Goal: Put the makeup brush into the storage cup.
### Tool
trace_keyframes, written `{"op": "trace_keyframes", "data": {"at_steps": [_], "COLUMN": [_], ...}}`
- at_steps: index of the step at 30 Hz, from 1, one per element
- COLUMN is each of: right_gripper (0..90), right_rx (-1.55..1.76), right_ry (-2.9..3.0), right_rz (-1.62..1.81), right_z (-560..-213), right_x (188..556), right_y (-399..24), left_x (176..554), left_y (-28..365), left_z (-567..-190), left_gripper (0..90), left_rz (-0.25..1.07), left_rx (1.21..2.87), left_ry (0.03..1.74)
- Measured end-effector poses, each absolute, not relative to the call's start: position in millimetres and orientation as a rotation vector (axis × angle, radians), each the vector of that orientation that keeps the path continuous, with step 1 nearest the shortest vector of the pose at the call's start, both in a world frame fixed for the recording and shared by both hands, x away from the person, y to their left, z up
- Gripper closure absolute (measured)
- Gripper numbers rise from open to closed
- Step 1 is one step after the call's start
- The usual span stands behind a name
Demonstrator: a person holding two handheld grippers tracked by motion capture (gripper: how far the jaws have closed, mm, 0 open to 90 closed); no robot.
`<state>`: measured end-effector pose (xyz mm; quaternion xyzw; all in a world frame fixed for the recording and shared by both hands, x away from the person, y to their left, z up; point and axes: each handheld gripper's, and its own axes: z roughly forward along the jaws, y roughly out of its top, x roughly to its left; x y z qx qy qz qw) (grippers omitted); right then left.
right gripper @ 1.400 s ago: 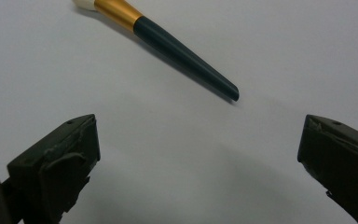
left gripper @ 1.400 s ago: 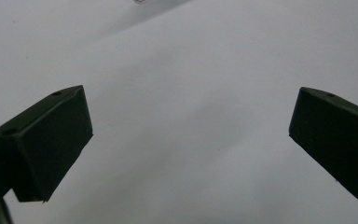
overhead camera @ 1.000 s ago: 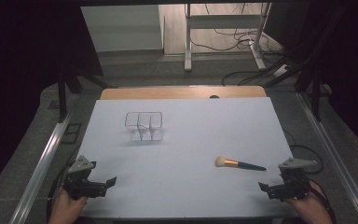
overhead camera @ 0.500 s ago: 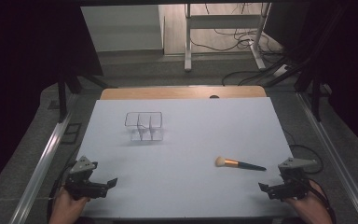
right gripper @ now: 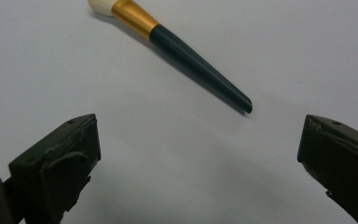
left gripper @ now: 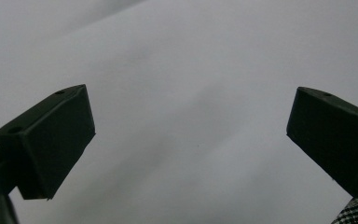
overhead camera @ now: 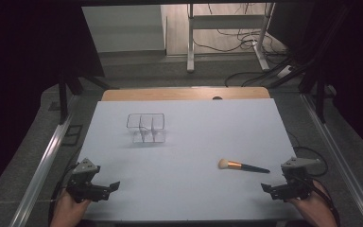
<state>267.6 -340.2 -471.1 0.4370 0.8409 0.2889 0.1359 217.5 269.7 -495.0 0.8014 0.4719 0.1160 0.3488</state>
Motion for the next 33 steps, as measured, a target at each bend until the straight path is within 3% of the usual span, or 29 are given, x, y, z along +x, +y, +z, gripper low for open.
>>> {"op": "trace_keyframes", "data": {"at_steps": [33], "right_gripper": [0.0], "right_rx": [1.241], "right_ry": [2.496], "right_rz": [0.696], "right_z": [-456.4], "right_x": [290.3], "right_y": [-327.0], "left_x": [218.9], "left_y": [265.0], "left_z": [-496.1], "left_gripper": [0.1], "left_rz": [0.333], "left_rx": [2.122], "left_ry": [1.227]}}
